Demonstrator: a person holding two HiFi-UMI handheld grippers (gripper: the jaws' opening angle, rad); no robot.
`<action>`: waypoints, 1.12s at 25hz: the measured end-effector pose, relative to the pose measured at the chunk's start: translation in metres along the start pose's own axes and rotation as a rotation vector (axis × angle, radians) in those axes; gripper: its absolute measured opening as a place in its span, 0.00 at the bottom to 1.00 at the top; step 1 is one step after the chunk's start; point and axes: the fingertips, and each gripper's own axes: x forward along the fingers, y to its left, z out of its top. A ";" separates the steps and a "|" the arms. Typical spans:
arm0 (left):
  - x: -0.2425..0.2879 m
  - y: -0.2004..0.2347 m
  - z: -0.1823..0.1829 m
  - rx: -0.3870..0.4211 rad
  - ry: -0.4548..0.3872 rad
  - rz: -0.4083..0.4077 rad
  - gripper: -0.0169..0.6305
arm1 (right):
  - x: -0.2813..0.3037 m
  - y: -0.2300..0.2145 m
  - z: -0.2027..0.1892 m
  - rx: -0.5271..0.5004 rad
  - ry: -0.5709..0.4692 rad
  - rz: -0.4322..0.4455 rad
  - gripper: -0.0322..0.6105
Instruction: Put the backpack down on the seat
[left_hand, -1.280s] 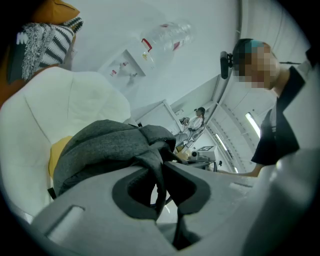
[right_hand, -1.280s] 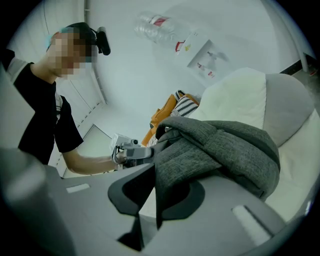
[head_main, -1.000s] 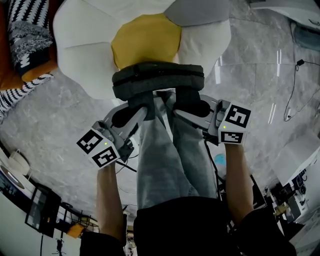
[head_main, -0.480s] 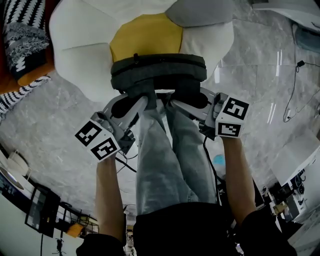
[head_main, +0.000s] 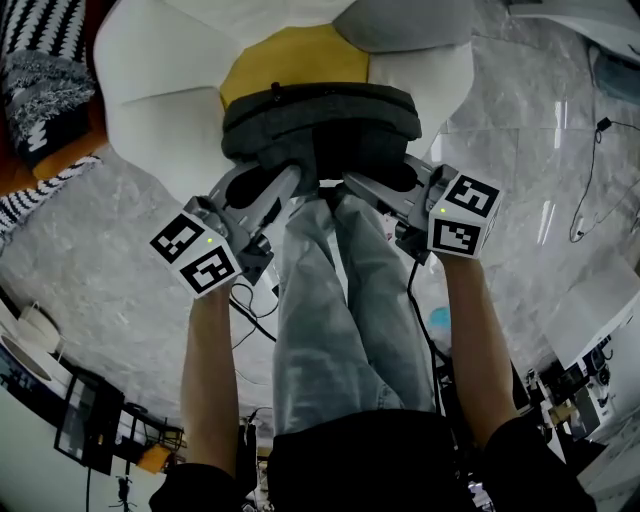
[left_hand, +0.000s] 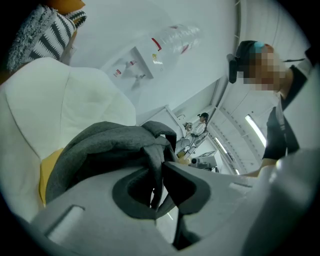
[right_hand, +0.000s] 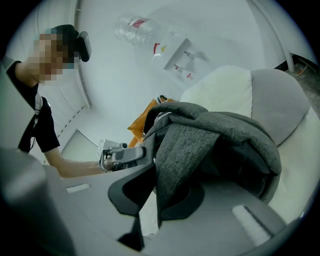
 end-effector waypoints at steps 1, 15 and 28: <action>0.002 0.003 0.001 0.004 0.006 0.000 0.10 | 0.001 -0.003 0.001 0.001 0.000 -0.003 0.11; 0.034 0.056 0.025 0.032 0.049 0.007 0.10 | 0.020 -0.047 0.028 -0.008 -0.014 -0.016 0.11; 0.061 0.105 0.044 0.023 0.035 0.093 0.12 | 0.043 -0.107 0.044 -0.006 -0.022 -0.134 0.11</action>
